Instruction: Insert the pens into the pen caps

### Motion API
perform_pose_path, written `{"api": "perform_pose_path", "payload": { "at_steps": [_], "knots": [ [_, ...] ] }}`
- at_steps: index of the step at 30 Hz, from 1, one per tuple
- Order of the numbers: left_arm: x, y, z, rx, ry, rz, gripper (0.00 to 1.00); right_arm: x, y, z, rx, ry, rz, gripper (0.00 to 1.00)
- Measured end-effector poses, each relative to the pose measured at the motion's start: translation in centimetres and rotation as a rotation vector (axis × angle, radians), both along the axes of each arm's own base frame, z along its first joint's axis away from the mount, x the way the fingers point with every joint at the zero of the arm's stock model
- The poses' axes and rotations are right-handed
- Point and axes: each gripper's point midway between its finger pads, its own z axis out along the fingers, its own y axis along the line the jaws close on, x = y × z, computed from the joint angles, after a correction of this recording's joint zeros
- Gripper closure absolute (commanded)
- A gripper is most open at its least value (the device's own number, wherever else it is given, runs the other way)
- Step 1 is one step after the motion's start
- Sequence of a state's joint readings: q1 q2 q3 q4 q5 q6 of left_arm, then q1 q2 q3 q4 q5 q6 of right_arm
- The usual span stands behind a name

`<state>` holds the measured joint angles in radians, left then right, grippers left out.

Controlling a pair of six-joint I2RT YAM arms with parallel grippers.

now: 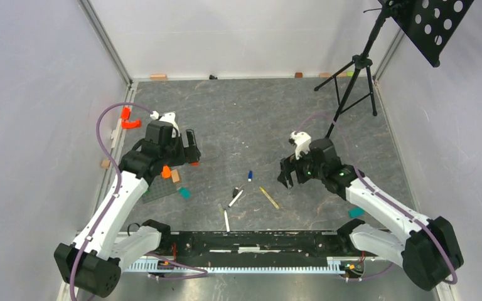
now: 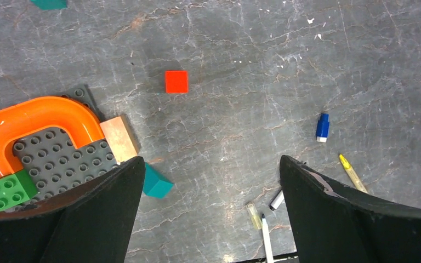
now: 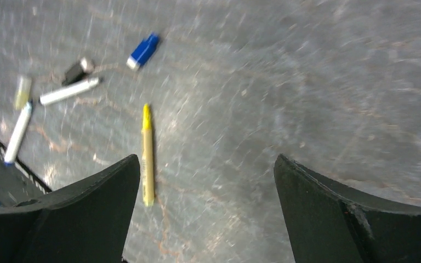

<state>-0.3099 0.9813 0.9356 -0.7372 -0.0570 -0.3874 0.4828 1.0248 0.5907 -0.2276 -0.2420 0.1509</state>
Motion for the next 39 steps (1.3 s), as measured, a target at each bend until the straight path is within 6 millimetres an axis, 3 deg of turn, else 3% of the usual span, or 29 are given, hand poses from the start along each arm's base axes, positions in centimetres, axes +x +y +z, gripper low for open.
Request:
{"api": "perform_pose_path", "payload": {
  "at_steps": [7, 12, 20, 31, 37, 39],
  "knots": [
    [-0.1, 0.1, -0.3, 0.01, 0.007, -0.005, 0.07, -4.7, 2.2, -3.6, -0.128, 0.117, 0.179, 0.16],
    [-0.3, -0.1, -0.5, 0.006, 0.021, -0.013, 0.08, -6.3, 3.3, -4.3, -0.16, 0.129, 0.243, 0.27],
    [-0.4, -0.2, -0.6, 0.003, 0.025, -0.017, 0.09, -9.0, 4.0, -7.9, -0.3, 0.216, 0.316, 0.38],
    [-0.5, -0.1, -0.6, 0.004, 0.025, -0.017, 0.09, -8.6, 6.1, -8.5, -0.407, 0.208, 0.351, 0.61],
    [-0.6, -0.2, -0.3, 0.0, 0.015, -0.021, 0.09, -8.5, 5.8, -9.5, -0.457, 0.224, 0.344, 0.83],
    [-0.6, -0.2, -0.3, 0.0, 0.014, -0.021, 0.09, -8.4, 6.0, -9.5, -0.47, 0.213, 0.344, 0.96]
  ]
}}
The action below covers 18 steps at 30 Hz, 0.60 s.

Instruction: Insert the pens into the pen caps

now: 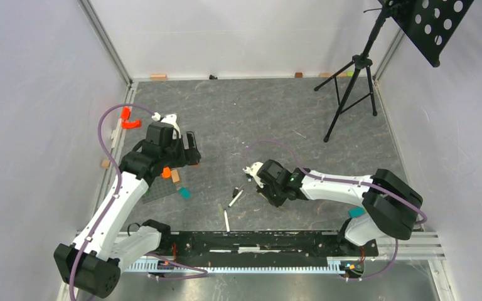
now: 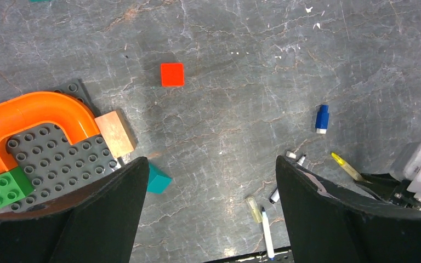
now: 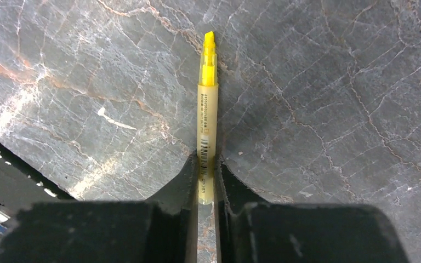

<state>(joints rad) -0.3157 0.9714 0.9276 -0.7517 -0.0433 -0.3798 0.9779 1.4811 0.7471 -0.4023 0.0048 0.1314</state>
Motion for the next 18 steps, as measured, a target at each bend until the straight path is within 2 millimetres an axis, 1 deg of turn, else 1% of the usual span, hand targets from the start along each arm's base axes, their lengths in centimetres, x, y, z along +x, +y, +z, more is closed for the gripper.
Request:
{"api": "perform_pose_path", "payload": {
  "at_steps": [1, 10, 14, 16, 18],
  "knots": [
    [0.0, 0.0, 0.0, 0.0, 0.0, 0.0, 0.09, 0.0, 0.2, 0.0, -0.005, -0.009, 0.003, 1.0],
    [-0.1, 0.0, 0.1, -0.005, -0.005, -0.003, 0.09, 0.3, 0.3, 0.1, -0.026, -0.065, 0.009, 1.0],
    [-0.3, -0.6, 0.5, -0.035, -0.025, -0.026, 0.09, 0.6, 0.3, 0.3, -0.014, -0.086, 0.003, 1.0],
    [-0.4, -0.8, 0.9, -0.05, -0.042, -0.035, 0.09, 0.8, 0.4, 0.7, 0.001, -0.104, -0.001, 1.0],
    [-0.4, -1.0, 1.6, -0.07, -0.072, -0.044, 0.09, 1.2, 0.7, 1.6, 0.03, -0.132, -0.005, 1.0]
  ]
}}
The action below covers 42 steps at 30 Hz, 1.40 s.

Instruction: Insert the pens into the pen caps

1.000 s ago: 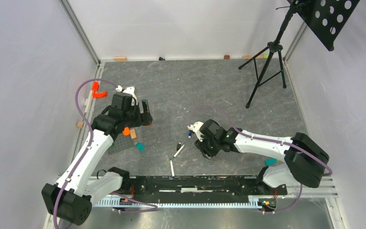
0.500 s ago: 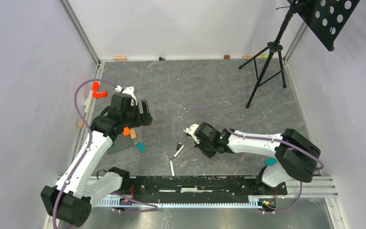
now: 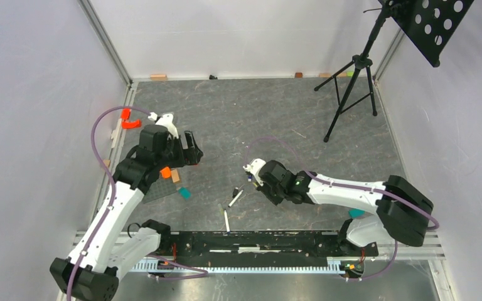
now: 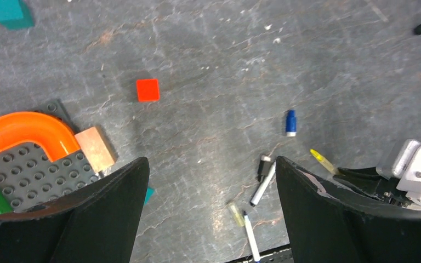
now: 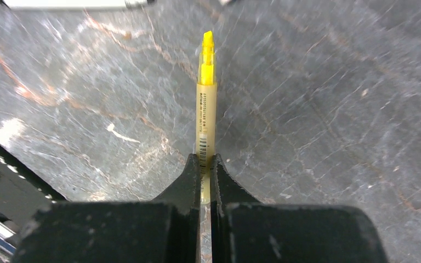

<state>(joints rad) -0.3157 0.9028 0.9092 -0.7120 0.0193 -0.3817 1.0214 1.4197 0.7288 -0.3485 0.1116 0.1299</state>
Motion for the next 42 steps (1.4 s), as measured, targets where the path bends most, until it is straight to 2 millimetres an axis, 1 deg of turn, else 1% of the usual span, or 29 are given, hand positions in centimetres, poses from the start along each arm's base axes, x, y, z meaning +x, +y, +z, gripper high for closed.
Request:
{"api": "perform_pose_path", "payload": {
  "at_steps": [4, 5, 6, 7, 9, 12, 13, 14, 16, 19, 21, 23, 25, 28, 30, 32, 33, 37, 39, 42],
  "knots": [
    [-0.1, -1.0, 2.2, -0.08, -0.096, -0.034, 0.03, 0.9, 1.0, 2.3, 0.087, -0.066, -0.007, 1.0],
    [-0.1, -1.4, 2.6, -0.103, -0.12, -0.044, 0.03, 1.2, 1.3, 3.3, 0.121, -0.093, -0.012, 1.0],
    [-0.2, -1.8, 3.1, -0.134, -0.157, -0.058, 0.05, 1.3, 1.4, 3.6, 0.132, -0.102, -0.014, 1.0],
    [-0.3, -2.2, 3.4, -0.169, -0.191, -0.07, 0.1, 1.6, 1.6, 4.3, 0.155, -0.119, -0.019, 1.0],
    [-0.5, -3.0, 3.5, -0.238, -0.25, -0.097, 0.12, 2.0, 2.2, 5.8, 0.212, -0.155, -0.027, 1.0],
    [-1.1, -4.6, 3.6, -0.325, -0.275, -0.163, 0.14, 2.3, 3.0, 8.5, 0.315, -0.2, -0.034, 1.0],
    [-1.3, -5.3, 4.1, -0.357, -0.283, -0.199, 0.15, 2.3, 3.4, 9.7, 0.365, -0.216, -0.033, 1.0],
    [-1.3, -6.1, 4.9, -0.392, -0.298, -0.239, 0.16, 2.3, 3.6, 10.6, 0.399, -0.226, -0.031, 1.0],
    [-1.5, -7.6, 6.5, -0.459, -0.332, -0.321, 0.18, 2.0, 4.2, 12.9, 0.499, -0.247, -0.021, 1.0],
    [-2.3, -9.2, 8.7, -0.547, -0.386, -0.425, 0.19, 1.3, 5.0, 16.4, 0.643, -0.272, 0.006, 1.0],
    [-2.9, -9.9, 10.2, -0.602, -0.432, -0.485, 0.15, 0.8, 5.4, 18.7, 0.732, -0.288, 0.029, 1.0],
    [-3.5, -10.4, 11.1, -0.648, -0.464, -0.527, 0.13, 0.5, 5.6, 20.1, 0.786, -0.294, 0.041, 1.0],
    [-3.9, -10.8, 11.5, -0.685, -0.482, -0.558, 0.1, 0.2, 5.8, 21.0, 0.823, -0.293, 0.044, 1.0],
    [-4.6, -11.5, 12.0, -0.71, -0.5, -0.598, 0.1, 0.2, 6.0, 22.0, 0.874, -0.283, 0.023, 1.0],
    [-5.5, -12.5, 12.5, -0.725, -0.512, -0.65, 0.15, 0.2, 6.2, 22.6, 0.906, -0.274, 0.009, 1.0],
    [-6.1, -13.3, 12.7, -0.731, -0.503, -0.689, 0.19, 0.2, 6.5, 23.0, 0.931, -0.263, -0.001, 1.0],
    [-6.3, -13.7, 12.9, -0.731, -0.5, -0.706, 0.2, 0.3, 6.7, 23.1, 0.935, -0.257, -0.003, 1.0],
    [-5.7, -14.8, 13.2, -0.717, -0.488, -0.728, 0.24, 0.4, 7.8, 23.6, 0.953, -0.231, 0.003, 1.0],
    [-5.4, -14.9, 12.8, -0.707, -0.479, -0.723, 0.28, 0.4, 8.0, 23.9, 0.966, -0.227, 0.004, 1.0],
    [-5.2, -14.8, 12.4, -0.697, -0.469, -0.713, 0.32, 0.2, 8.3, 24.1, 0.984, -0.218, 0.014, 1.0]
  ]
}}
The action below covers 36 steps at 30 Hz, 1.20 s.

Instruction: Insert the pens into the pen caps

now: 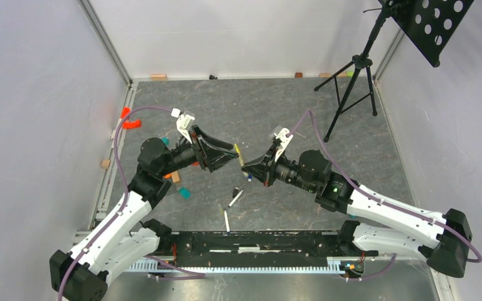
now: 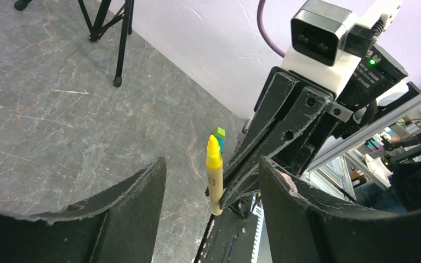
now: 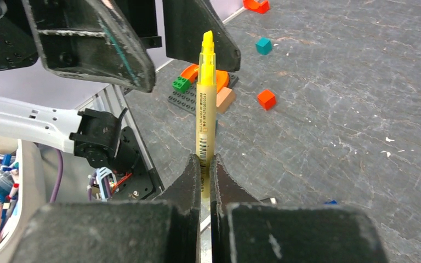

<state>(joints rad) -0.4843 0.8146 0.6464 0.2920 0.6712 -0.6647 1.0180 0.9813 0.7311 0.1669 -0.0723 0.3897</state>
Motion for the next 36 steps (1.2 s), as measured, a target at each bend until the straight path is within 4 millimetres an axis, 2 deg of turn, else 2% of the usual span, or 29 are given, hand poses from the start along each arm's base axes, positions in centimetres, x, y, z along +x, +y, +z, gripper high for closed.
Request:
{"api": "perform_pose_path", "payload": {
  "at_steps": [9, 13, 16, 20, 22, 23, 25, 27, 29, 33, 36],
  "knots": [
    [0.7, -0.2, -0.9, 0.017, 0.03, 0.015, 0.39, -0.4, 0.9, 0.5, 0.039, 0.015, 0.039, 1.0],
    [0.8, -0.4, -1.2, 0.022, 0.039, 0.011, 0.46, -0.5, 1.2, 0.5, 0.044, 0.02, 0.05, 1.0],
    [0.8, -0.6, -1.4, 0.024, 0.045, 0.005, 0.61, -0.5, 1.5, 0.4, 0.043, 0.026, 0.059, 1.0],
    [0.6, -0.8, -1.2, 0.013, 0.054, -0.006, 0.97, -0.2, 1.5, 0.0, 0.036, 0.033, 0.051, 1.0],
    [0.6, -0.9, -1.2, 0.008, 0.065, -0.013, 0.98, -0.1, 1.6, -0.2, 0.031, 0.037, 0.048, 1.0],
    [0.5, -1.0, -1.3, 0.008, 0.069, -0.016, 0.98, 0.0, 1.6, -0.4, 0.029, 0.038, 0.046, 0.92],
    [0.6, -1.0, -1.3, 0.007, 0.075, -0.013, 0.98, 0.1, 1.8, -0.4, 0.028, 0.038, 0.046, 0.49],
    [0.6, -0.9, -1.2, 0.004, 0.073, -0.004, 0.98, 0.1, 2.0, -0.3, 0.034, 0.042, 0.048, 0.34],
    [0.8, -0.7, -0.8, -0.004, 0.065, 0.016, 0.98, 0.2, 2.1, 0.0, 0.037, 0.027, 0.05, 0.3],
    [0.7, 0.0, 0.6, -0.033, 0.025, 0.058, 0.98, 0.2, 2.3, 0.6, 0.058, 0.007, 0.059, 0.37],
    [0.5, 0.5, 1.3, -0.052, 0.0, 0.082, 0.98, 0.1, 2.5, 1.0, 0.08, -0.007, 0.076, 0.38]
  ]
}}
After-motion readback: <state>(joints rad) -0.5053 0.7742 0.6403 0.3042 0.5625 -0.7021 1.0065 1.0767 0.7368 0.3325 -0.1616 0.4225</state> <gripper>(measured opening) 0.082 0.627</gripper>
